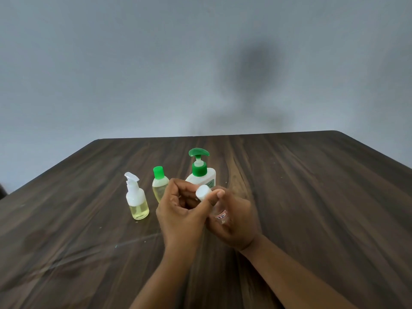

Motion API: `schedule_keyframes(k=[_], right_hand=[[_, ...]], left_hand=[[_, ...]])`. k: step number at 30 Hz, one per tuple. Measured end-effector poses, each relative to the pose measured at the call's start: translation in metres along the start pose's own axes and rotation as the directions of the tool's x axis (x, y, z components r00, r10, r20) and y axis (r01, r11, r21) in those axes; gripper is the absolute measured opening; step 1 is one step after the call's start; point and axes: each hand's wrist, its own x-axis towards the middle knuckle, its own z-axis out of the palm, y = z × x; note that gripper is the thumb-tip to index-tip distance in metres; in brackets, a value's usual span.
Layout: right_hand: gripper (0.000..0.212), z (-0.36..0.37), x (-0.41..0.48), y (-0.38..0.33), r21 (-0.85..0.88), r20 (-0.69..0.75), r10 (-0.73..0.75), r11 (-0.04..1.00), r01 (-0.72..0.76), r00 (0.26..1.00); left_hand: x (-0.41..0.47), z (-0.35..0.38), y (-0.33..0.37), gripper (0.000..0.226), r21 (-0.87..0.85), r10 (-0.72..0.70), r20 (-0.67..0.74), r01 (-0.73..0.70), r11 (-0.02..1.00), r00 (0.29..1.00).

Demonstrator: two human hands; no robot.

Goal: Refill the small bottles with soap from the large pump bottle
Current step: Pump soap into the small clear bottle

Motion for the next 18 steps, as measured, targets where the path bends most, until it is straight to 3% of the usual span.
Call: schedule_keyframes(k=[2,8,14,18], right_hand=[[0.041,0.000,0.001,0.001,-0.021,-0.011,0.010,1.000,-0.011,1.000],[0.041,-0.001,0.000,0.008,-0.036,-0.020,0.115,0.993,-0.116,0.993],[0.043,-0.003,0.004,0.004,-0.061,-0.040,0.147,0.987,-0.149,0.988],[0.040,-0.002,0.003,0.002,-0.026,-0.036,0.083,0.996,-0.084,0.996]], left_hand=[[-0.001,-0.001,-0.004,0.057,0.060,0.051,0.011,-0.052,0.997,0.999],[-0.010,-0.005,-0.003,0.057,0.275,0.268,0.237,-0.329,0.903,0.934],[-0.014,-0.010,-0.005,0.041,0.245,0.313,0.073,-0.321,0.915,0.947],[-0.005,-0.008,-0.001,0.049,0.207,0.282,0.197,-0.321,0.924,0.939]])
